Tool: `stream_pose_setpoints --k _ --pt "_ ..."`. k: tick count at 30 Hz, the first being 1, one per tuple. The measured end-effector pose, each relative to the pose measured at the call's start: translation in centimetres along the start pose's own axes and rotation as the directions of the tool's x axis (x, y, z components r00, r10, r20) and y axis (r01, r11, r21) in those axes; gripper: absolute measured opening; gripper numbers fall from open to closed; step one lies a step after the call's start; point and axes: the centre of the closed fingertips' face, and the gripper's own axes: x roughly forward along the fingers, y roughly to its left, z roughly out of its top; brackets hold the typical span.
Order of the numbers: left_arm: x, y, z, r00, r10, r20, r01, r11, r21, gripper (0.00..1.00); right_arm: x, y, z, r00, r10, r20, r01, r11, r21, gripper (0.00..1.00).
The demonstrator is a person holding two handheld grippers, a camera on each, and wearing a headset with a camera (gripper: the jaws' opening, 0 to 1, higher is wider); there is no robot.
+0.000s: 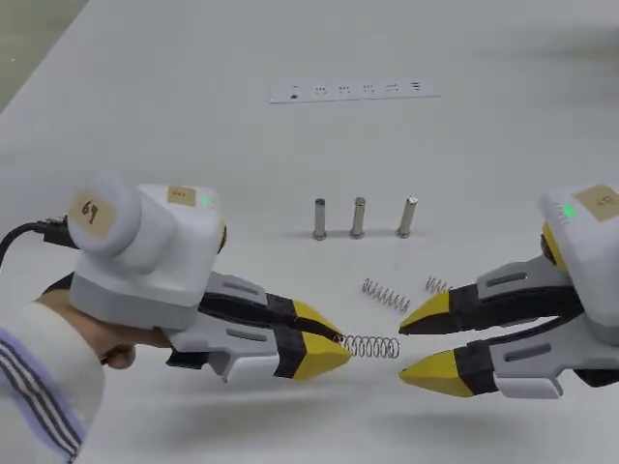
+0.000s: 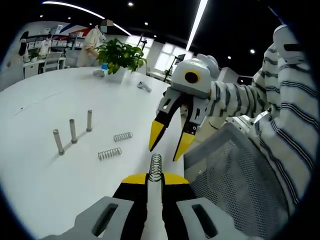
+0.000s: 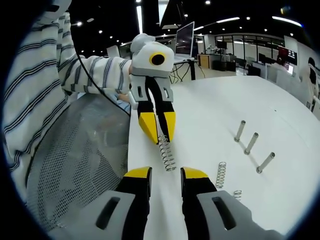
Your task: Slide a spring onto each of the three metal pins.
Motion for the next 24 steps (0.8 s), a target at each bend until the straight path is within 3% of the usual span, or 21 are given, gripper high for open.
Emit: stream_pose_setpoints --k 8,18,24 --pt "0.3 -0.2 0.3 0.9998 -0.018 -0.006 0.018 1.000 0.007 0.02 0.6 -0.2 -0.3 0.9997 0.007 -0.022 -0.007 1.000 -0.009 0.22" --pt "0.6 -0.6 0.2 0.9992 -0.038 -0.011 0.038 0.999 0.007 0.02 0.9 -0.1 -0.5 0.9989 0.034 -0.032 -0.035 0.999 -0.008 0.10" --pt "0.6 -0.6 0.0 0.9988 -0.045 -0.020 0.045 0.999 0.011 0.02 1.1 0.3 -0.7 0.9977 0.059 -0.035 -0.059 0.998 -0.008 0.09"
